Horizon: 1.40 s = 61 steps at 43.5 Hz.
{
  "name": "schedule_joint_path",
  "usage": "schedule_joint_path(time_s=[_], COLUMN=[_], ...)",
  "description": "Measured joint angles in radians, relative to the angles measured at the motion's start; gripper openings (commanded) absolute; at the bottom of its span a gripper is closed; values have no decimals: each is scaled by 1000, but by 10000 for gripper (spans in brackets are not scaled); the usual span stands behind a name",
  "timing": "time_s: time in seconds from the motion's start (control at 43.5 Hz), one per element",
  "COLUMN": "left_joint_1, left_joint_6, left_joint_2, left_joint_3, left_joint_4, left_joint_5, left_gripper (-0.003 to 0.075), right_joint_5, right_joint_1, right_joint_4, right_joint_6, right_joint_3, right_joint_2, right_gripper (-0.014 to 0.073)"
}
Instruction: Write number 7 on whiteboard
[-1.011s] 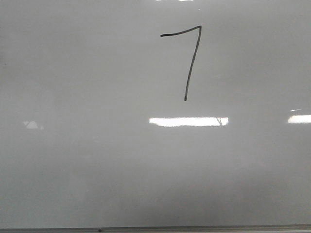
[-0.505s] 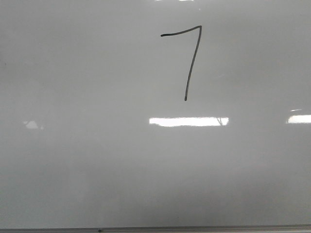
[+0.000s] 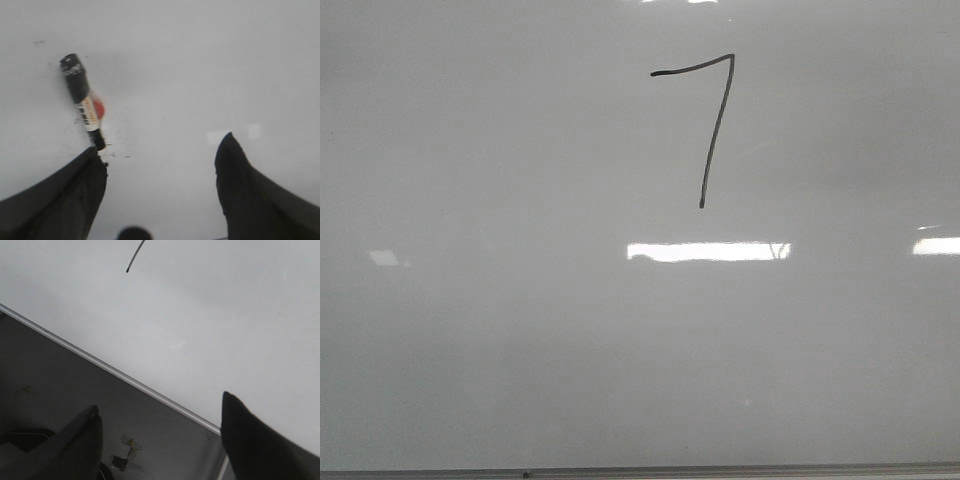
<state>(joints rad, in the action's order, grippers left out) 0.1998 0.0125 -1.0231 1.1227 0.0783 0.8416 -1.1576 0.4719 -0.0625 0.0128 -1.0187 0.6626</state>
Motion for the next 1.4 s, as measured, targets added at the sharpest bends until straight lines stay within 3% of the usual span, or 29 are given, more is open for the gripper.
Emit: schedule_joint_path(time_s=[0.276, 0.528, 0.62, 0.781, 0.896, 0.965, 1.402], left_joint_1=[229, 261, 261, 261, 261, 261, 261], left_joint_6=[0, 0, 0, 0, 0, -12, -27], left_joint_2=[259, 467, 493, 496, 496, 496, 496], left_joint_3=[-100, -265, -294, -312, -314, -314, -314], left_joint_4=[-37, -69, -65, -56, -53, -53, -53], left_joint_5=[80, 102, 103, 103, 103, 103, 103], left_gripper=[449, 440, 360, 148, 27, -21, -20], right_joint_5=[0, 21, 23, 24, 24, 25, 25], right_joint_1=[0, 0, 0, 0, 0, 0, 0], right_joint_4=[-4, -4, -4, -4, -4, -6, -6], right_joint_6=[-24, -24, -24, -24, -24, -24, -26], right_joint_3=[67, 103, 104, 104, 106, 106, 106], right_joint_2=[-101, -142, -144, -144, -144, -144, -144], right_gripper=[521, 503, 378, 33, -118, -117, -118])
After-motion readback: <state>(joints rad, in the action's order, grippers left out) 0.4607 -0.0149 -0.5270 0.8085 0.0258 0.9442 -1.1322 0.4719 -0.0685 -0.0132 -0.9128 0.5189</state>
